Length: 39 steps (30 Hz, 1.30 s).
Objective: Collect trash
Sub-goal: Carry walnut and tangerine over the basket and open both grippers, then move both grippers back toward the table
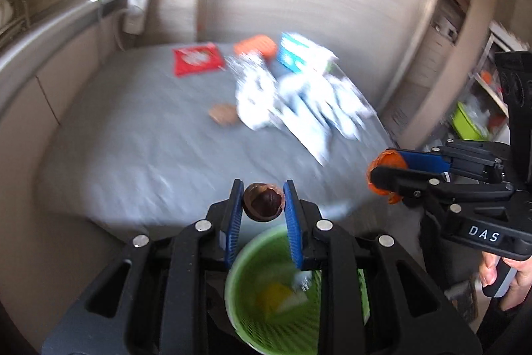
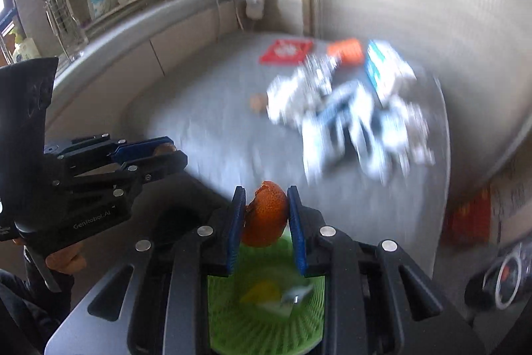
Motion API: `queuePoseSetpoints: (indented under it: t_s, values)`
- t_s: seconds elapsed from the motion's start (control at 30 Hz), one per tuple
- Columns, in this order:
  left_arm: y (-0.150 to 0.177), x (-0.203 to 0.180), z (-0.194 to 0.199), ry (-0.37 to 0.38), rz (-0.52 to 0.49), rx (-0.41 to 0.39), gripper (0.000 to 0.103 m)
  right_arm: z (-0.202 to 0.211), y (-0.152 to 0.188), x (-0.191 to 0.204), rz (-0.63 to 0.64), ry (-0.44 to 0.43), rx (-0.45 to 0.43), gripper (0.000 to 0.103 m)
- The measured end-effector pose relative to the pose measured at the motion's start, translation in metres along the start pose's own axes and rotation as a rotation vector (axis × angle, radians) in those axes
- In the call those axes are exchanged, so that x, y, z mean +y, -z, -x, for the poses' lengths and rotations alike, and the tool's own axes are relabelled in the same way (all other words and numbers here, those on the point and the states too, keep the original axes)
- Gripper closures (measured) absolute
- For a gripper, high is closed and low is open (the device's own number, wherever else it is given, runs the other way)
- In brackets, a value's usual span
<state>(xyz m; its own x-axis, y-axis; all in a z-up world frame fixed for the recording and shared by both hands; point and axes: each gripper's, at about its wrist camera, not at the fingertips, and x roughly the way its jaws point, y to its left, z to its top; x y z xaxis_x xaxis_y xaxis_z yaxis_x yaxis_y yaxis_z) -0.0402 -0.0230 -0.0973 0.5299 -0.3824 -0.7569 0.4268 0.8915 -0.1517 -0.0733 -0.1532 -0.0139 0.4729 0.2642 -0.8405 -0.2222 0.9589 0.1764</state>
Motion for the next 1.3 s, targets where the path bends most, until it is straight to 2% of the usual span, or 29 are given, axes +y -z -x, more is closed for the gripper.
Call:
queuePoseSetpoints:
  t_s: [0.17, 0.23, 0.3, 0.33, 0.5, 0.73, 0.83, 0.87, 0.93, 0.97, 1.13, 1.3]
  values:
    - [0.036, -0.033, -0.008, 0.038, -0.042, 0.074, 0.079, 0.008, 0.046, -0.008, -0.068, -0.011, 0.038, 0.077]
    - [0.044, -0.039, -0.008, 0.033, -0.049, 0.086, 0.073, 0.010, 0.056, -0.009, -0.084, -0.019, 0.040, 0.077]
    - [0.052, -0.043, -0.009, 0.037, -0.049, 0.107, 0.038, 0.011, 0.064, -0.010, -0.100, -0.033, 0.041, 0.077]
    - [0.052, -0.043, -0.009, 0.031, -0.046, 0.104, 0.033, 0.012, 0.066, -0.010, -0.103, -0.035, 0.041, 0.077]
    - [0.051, -0.044, -0.005, -0.011, -0.062, 0.081, 0.024, 0.008, 0.076, -0.010, -0.115, -0.049, 0.057, 0.077]
    - [0.047, -0.032, -0.005, -0.043, -0.044, 0.078, 0.022, 0.003, 0.077, -0.008, -0.108, -0.058, 0.071, 0.076]
    - [0.045, -0.022, -0.004, -0.061, -0.030, 0.073, 0.022, -0.002, 0.078, -0.003, -0.083, -0.069, 0.098, 0.073]
    - [0.043, -0.016, -0.004, -0.065, -0.017, 0.071, 0.021, -0.004, 0.079, -0.001, -0.071, -0.076, 0.108, 0.069]
    - [0.041, -0.009, -0.004, -0.069, -0.002, 0.070, 0.021, -0.006, 0.079, 0.001, -0.071, -0.082, 0.110, 0.035]
    - [0.040, -0.005, -0.004, -0.075, 0.007, 0.071, 0.021, -0.006, 0.078, 0.001, -0.074, -0.079, 0.104, 0.029]
    - [0.035, 0.009, -0.007, -0.090, 0.029, 0.070, 0.021, -0.003, 0.071, -0.008, -0.106, -0.098, 0.062, 0.017]
    - [0.022, 0.019, -0.015, -0.083, 0.031, 0.051, 0.021, -0.002, 0.058, -0.023, -0.135, -0.076, 0.029, 0.013]
